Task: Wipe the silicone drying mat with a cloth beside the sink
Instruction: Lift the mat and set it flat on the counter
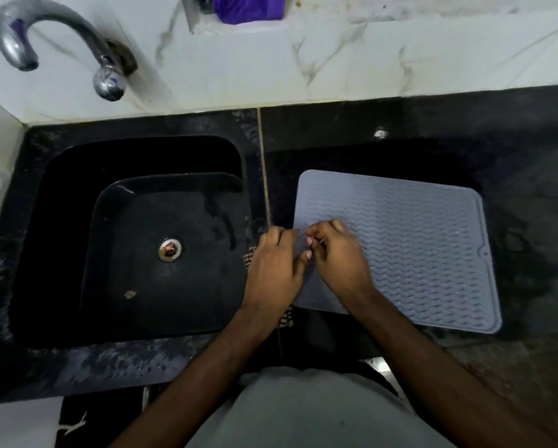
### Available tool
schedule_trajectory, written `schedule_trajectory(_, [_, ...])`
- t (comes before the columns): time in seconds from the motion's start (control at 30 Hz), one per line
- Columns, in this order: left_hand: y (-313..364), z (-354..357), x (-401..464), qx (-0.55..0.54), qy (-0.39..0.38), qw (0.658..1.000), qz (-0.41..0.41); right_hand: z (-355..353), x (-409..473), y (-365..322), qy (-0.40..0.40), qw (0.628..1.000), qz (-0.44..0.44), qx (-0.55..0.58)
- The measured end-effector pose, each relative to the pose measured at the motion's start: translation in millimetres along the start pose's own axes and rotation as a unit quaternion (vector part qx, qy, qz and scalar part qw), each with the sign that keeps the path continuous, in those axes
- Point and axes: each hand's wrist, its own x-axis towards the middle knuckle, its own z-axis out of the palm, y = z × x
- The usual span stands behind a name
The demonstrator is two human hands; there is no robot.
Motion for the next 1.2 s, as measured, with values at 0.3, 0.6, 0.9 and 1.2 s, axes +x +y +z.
schedule_trajectory(0.3, [62.4, 43.7, 56.7, 0.036, -0.025, 0.999, -0.029, -72.5, 4.0, 74.8, 0.074, 0.996, 0.040, -0.013])
schedule_trajectory(0.6, [70.1, 89.3, 90.6, 0.105, -0.078, 0.966, -0.223, -137.0, -7.2, 189.4, 0.104, 0.959, 0.199, -0.173])
schedule_trajectory(0.9, [70.9, 80.9, 102.8, 0.115, 0.036, 0.967, -0.226, -151.2, 8.4, 211.5, 0.146, 0.935, 0.301, -0.118])
schedule_trajectory(1.2, [77.9, 57.6, 97.2, -0.028, 0.052, 0.977, -0.207, -163.0, 15.0, 193.2, 0.152, 0.938, 0.219, -0.222])
